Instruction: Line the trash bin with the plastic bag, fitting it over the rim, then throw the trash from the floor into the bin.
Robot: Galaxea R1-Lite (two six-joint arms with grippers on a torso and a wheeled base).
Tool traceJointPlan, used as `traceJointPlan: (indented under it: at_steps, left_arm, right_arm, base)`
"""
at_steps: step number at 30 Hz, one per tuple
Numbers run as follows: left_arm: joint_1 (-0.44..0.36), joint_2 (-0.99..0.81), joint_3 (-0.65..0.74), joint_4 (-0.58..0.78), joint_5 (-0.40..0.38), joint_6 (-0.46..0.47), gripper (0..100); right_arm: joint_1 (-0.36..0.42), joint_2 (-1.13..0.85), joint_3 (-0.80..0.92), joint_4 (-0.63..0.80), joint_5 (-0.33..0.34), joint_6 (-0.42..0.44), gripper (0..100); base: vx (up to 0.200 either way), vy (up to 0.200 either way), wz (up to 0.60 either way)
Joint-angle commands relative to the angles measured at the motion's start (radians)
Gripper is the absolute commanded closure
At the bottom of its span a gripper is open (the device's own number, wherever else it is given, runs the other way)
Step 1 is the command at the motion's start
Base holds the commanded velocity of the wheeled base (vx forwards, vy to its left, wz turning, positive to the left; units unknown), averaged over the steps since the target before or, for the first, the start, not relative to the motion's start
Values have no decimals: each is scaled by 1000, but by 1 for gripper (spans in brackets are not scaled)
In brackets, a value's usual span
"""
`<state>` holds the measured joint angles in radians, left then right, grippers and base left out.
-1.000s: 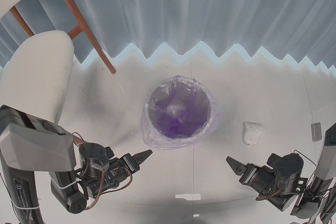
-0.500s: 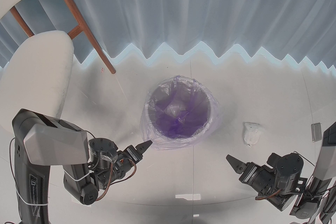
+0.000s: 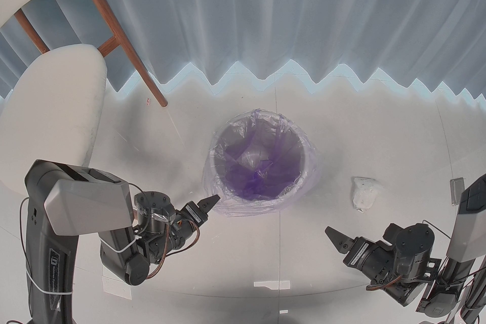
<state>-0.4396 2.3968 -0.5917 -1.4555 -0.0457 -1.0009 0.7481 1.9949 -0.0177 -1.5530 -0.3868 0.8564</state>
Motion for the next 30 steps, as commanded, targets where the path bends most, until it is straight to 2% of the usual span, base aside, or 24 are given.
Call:
traceJointPlan:
  at_steps: [1,6,10,15,16,17,19,21,24,25,30]
  left_arm:
    - [-7,12,-39,15,-8,1,0]
    - [-47,21,-96,110,-5,15,0]
    - [-64,51,-108,133,3,48,0]
    - [-61,87,-111,144,14,168,0]
    - [-61,87,-111,144,14,168,0]
    - [-51,111,-123,170,43,245,0]
    - [-50,128,-168,208,92,297,0]
    - [-50,148,-238,273,153,320,0]
    - [-50,163,-301,339,187,326,0]
    - [-50,168,-342,408,205,346,0]
    - [-50,156,-433,652,216,404,0]
  right_arm:
    - [0,1,13,-15,-15,1,0]
    - [-1,-4,18,-15,-20,3,0]
    - [0,-2,18,-15,-21,1,0]
    - [0,-2,18,-15,-24,3,0]
    - [0,-2,18,-15,-24,3,0]
    - [0,-2,18,-15,-30,1,0]
    - [0,-2,18,-15,-35,3,0]
    - [0,2,18,-15,-35,3,0]
    - [0,12,18,-13,-35,1,0]
    - [0,18,16,-13,-35,-2,0]
    - [2,38,13,-13,-35,-3,0]
  base:
    - [0,0,0]
    - [0,0,0]
    - [0,0,0]
    - [0,0,0]
    - [0,0,0]
    - [0,0,0]
    - [0,0,0]
    - [0,0,0]
    - [0,0,0]
    - [0,0,0]
    - [0,0,0]
